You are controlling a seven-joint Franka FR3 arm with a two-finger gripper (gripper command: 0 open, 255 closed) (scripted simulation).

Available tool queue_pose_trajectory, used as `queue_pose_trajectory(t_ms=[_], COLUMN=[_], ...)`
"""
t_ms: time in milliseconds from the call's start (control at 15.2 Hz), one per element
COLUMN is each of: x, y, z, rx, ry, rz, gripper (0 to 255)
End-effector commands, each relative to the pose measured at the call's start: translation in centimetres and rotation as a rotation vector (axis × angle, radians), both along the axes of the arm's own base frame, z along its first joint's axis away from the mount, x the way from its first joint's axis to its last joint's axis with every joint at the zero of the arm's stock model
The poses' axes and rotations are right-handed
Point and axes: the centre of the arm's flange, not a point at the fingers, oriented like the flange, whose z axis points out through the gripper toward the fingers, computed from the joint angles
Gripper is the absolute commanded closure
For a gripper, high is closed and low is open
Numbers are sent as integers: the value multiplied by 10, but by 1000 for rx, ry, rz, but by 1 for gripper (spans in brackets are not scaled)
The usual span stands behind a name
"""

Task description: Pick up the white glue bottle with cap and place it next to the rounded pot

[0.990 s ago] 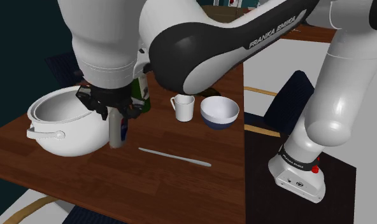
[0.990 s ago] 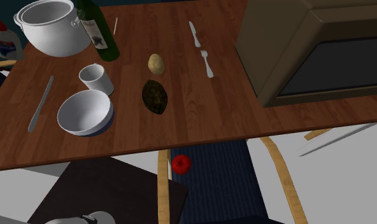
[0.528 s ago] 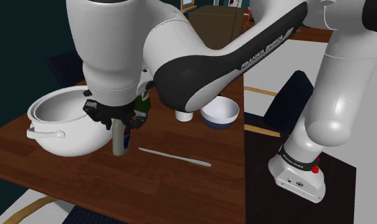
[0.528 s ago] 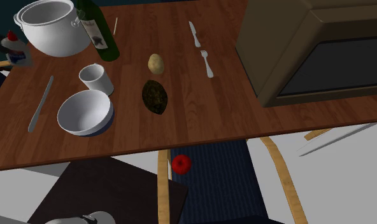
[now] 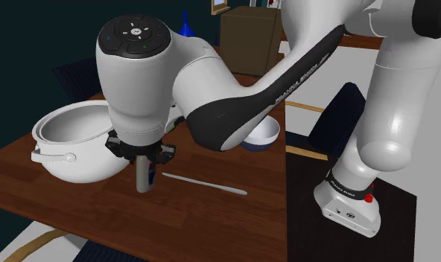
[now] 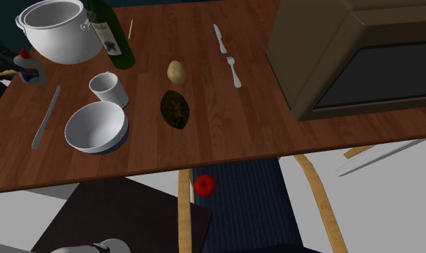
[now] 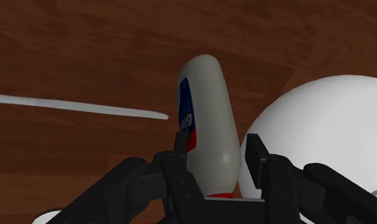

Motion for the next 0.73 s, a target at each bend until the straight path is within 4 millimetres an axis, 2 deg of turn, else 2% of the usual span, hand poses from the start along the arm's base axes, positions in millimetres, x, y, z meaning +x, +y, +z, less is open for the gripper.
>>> queue_pose_trajectory(t_ms=[0,132,660], x=[1,1,1], y=[-1,-1,-1], z=[-10,-20,-20], rx=[1,1,1], ry=[-1,-1,-1], rz=[0,0,0], gripper=[255,255,255])
